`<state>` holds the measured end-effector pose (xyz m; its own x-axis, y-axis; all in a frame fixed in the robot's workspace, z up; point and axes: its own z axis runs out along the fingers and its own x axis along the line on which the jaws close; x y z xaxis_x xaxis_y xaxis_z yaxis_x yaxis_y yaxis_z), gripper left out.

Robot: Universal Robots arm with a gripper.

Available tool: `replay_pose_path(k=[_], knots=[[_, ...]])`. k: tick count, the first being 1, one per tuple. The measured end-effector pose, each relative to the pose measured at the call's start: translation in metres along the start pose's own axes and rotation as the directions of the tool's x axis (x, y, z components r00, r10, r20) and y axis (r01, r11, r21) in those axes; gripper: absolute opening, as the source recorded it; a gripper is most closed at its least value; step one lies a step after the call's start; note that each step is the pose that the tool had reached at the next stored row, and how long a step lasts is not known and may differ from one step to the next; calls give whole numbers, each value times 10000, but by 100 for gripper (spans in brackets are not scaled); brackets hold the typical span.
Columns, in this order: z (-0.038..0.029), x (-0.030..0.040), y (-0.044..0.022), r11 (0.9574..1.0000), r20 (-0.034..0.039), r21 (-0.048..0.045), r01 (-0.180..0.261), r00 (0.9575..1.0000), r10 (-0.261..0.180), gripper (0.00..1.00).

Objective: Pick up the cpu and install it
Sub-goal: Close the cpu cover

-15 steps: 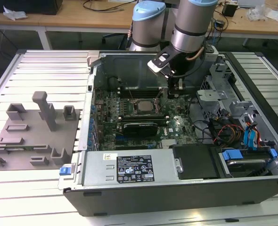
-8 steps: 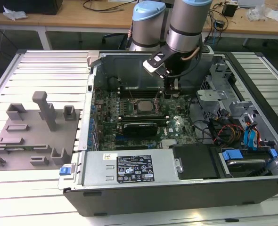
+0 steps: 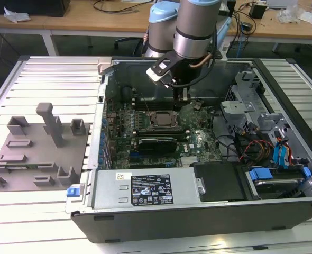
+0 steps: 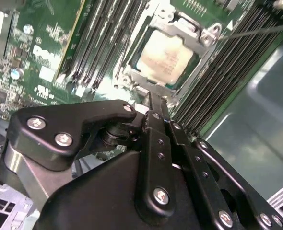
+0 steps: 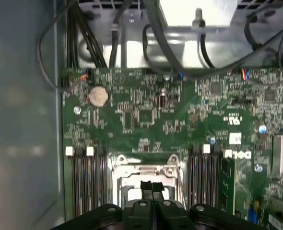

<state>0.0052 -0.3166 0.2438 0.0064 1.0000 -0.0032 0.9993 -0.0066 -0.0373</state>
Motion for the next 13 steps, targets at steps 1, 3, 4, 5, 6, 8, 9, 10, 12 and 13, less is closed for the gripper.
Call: replay_pose_path(k=[1, 3, 4, 5, 6, 8, 9, 10, 12, 13], knots=[[1, 0, -37, 10000, 0, -2, -1, 10000, 1, 11], [4, -1, -112, 10000, 0, -7, -2, 10000, 2, 11], [5, -1, -129, 10000, 1, -8, -2, 10000, 2, 11], [5, -1, -142, 10000, 1, -8, -2, 10000, 2, 11], [6, -1, -153, 10000, 1, -8, -2, 10000, 2, 11], [10, 0, -167, 10000, -1, -9, -2, 10000, 2, 11], [15, 0, -173, 10000, -2, -10, -1, 10000, 1, 11], [20, -1, -182, 10000, -1, -9, -1, 10000, 1, 11], [38, -1, -213, 10000, -1, -9, -2, 10000, 2, 11], [42, -1, -222, 10000, 0, -8, -2, 10000, 2, 11]])
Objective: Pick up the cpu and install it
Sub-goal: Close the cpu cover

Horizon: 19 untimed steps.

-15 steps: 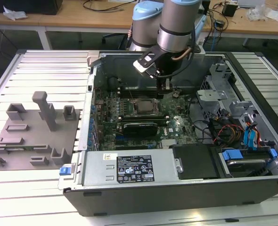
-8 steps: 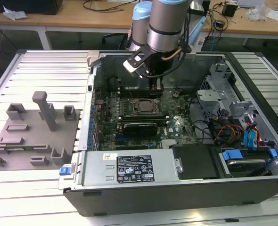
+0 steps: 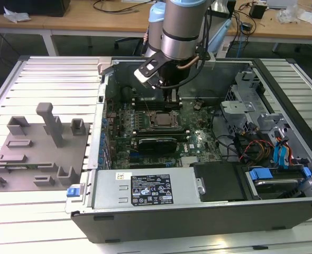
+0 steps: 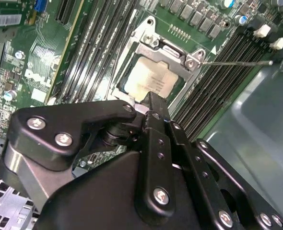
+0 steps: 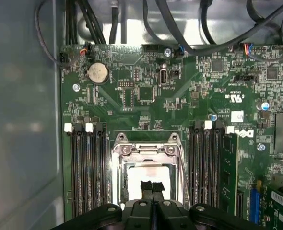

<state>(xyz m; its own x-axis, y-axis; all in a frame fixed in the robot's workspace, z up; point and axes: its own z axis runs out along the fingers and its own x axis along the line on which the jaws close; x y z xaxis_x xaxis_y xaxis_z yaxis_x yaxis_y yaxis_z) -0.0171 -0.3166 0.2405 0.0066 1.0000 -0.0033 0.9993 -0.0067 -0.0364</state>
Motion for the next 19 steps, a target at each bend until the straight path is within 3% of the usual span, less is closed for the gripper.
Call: replay_pose_path(k=[5, 9, 15, 18, 19], knots=[[8, 1, -16, 10000, -4, -1, -2, 10000, 2, 11], [54, -2, -74, 9999, -3, -7, 139, 9999, -139, 11], [85, -9, -75, 9994, 5, -7, 344, 9994, -344, 11], [86, -9, -75, 9960, 24, -8, 891, 9960, -890, 11], [86, -10, -75, 9931, 35, -8, 1176, 9931, -1176, 11]])
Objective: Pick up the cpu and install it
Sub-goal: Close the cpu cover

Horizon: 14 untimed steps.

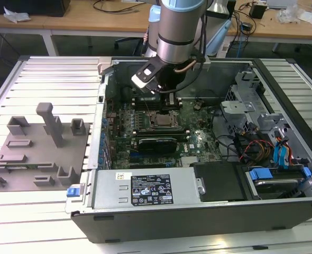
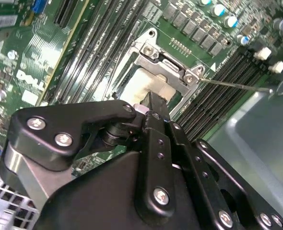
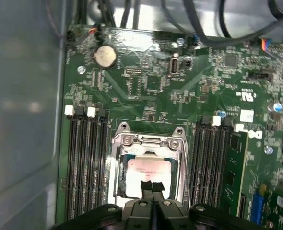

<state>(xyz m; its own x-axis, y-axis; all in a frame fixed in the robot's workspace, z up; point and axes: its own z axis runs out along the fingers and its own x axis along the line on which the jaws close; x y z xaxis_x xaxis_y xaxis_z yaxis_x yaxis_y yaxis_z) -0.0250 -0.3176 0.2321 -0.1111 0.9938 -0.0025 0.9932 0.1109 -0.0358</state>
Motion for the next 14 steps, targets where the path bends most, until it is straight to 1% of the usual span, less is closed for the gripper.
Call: replay_pose_path(k=[1, 2, 3, 4, 5, 7, 9, 10, 11, 14], knots=[[0, 0, 0, 9995, 12, -1, 327, 9995, -327, 11], [0, 0, 0, 9978, 25, -1, 670, 9978, -670, 11], [0, 0, 0, 9957, 34, -1, 924, 9957, -924, 11], [0, 0, 0, 9934, 42, 0, 1147, 9934, -1147, 11], [0, 0, 0, 9895, 53, 0, 1444, 9895, -1444, 11], [0, 0, 0, 9789, 76, 3, 2044, 9789, -2044, 11], [0, 0, 0, 9709, 88, 5, 2395, 9709, -2395, 11], [0, 0, 0, 9643, 98, 7, 2648, 9643, -2648, 11], [0, 0, 0, 9597, 104, 8, 2810, 9597, -2810, 11], [0, 0, 0, 9418, 125, 14, 3361, 9417, -3361, 11]])
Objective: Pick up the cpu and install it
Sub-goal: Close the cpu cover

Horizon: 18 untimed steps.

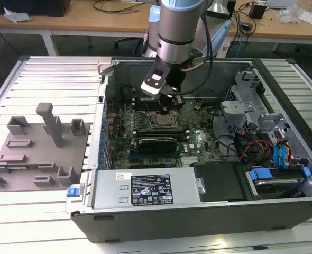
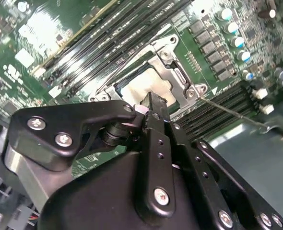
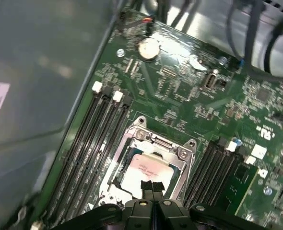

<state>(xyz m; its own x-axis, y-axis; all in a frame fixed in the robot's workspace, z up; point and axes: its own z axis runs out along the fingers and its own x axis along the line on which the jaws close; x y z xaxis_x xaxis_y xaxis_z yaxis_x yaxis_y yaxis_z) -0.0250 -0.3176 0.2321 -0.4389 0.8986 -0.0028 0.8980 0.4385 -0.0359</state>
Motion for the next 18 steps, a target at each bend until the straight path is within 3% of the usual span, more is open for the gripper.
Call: replay_pose_path(k=[4, 7, 8, 9, 11, 14, 17, 18], knots=[[0, 0, 0, 9968, 33, 1, 794, 9968, -794, 11], [0, 0, 0, 9822, 81, 8, 1879, 9822, -1879, 11], [0, 0, 0, 9728, 100, 14, 2314, 9728, -2314, 11], [0, 0, 0, 9662, 112, 17, 2579, 9661, -2579, 11], [0, 0, 0, 9468, 141, 27, 3219, 9467, -3219, 11], [0, 0, 0, 9045, 186, 46, 4265, 9043, -4265, 11], [0, 0, 0, 8545, 224, 67, 5194, 8542, -5194, 11], [0, 0, 0, 8444, 231, 71, 5356, 8441, -5356, 11]])
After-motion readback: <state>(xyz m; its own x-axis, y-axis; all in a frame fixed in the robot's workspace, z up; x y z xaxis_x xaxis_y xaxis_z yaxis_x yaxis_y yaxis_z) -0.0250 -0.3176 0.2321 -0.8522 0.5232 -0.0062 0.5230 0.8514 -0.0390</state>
